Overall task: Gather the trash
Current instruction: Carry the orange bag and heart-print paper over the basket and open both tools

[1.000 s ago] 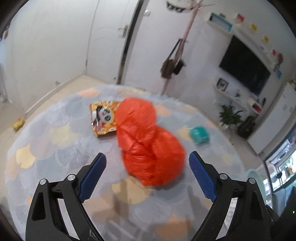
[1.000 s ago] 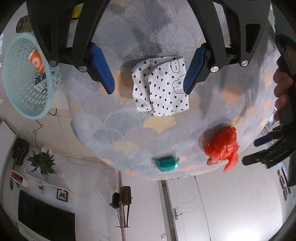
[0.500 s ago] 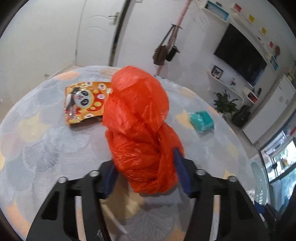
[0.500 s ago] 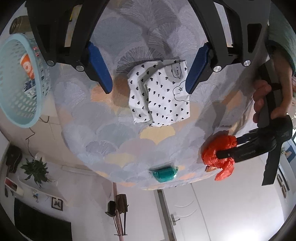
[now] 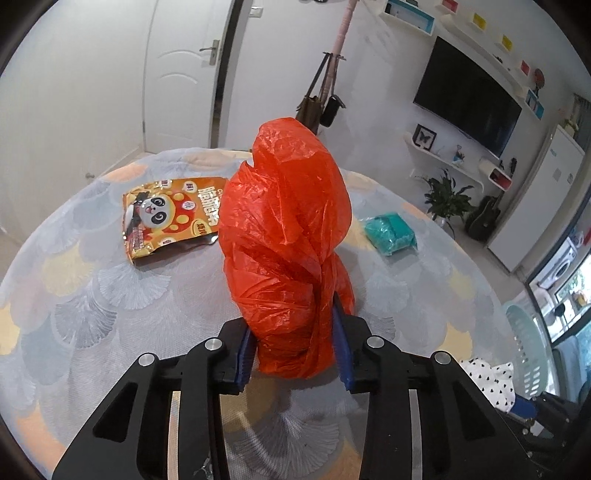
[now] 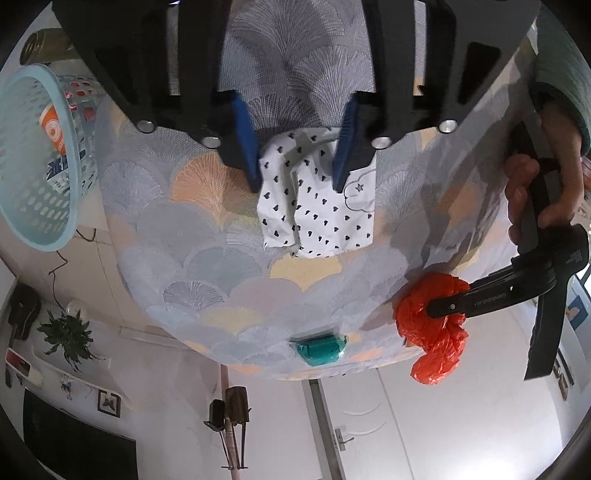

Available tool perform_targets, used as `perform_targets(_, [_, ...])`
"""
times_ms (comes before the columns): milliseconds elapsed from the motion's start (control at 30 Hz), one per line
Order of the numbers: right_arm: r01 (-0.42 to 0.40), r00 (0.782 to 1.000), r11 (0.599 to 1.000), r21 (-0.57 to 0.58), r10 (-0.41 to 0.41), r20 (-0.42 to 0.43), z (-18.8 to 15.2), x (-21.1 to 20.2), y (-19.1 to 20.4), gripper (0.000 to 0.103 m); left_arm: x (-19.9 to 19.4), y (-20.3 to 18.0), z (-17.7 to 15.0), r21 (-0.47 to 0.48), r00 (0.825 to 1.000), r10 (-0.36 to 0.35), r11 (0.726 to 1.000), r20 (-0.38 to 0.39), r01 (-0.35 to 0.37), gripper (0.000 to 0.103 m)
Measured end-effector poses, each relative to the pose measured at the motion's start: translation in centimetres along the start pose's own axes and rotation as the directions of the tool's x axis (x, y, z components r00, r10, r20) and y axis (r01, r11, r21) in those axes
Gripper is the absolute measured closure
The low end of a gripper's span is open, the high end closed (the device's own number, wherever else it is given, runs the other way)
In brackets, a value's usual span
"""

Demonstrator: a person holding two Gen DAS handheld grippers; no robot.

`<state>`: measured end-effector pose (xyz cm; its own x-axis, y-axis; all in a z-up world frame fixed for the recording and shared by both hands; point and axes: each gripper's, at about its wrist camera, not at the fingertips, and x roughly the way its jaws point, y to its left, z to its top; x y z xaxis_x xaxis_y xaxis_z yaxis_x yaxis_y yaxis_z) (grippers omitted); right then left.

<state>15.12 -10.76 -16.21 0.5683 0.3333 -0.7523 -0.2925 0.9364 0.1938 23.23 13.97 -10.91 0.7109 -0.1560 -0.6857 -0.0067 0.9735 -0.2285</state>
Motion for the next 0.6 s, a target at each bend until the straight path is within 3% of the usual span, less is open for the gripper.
perform_targets(167, [0.029,0.999,0.998,-0.051,-0.027,0.038,-0.2,-1.0,1.1,0.096,-0.3,-1.2,-0.1,0.026,1.000,0.007,1.000,0.000,-0.007,0.071])
perform_targets(300, [0.048,0.995,0.996,-0.075,-0.041,0.090,-0.1,-2.8,1.6,0.098,-1.5,-2.6,-0.4,0.032,1.000,-0.011,0.999,-0.014,0.012,0.072])
perform_targets(467, [0.069,0.986,0.997,-0.036,-0.063,0.155,0.3,-5.5,0.2,0.098,-4.4,-5.3,-0.3,0.066,0.995,-0.102,0.993,0.020,0.100,0.072])
perform_targets(600, [0.117,0.962,0.993,0.028,-0.120,0.246,0.6,-9.2,-2.2,0.098,-6.5,-9.1,0.0,0.135,0.982,-0.182,0.975,0.052,0.174,0.072])
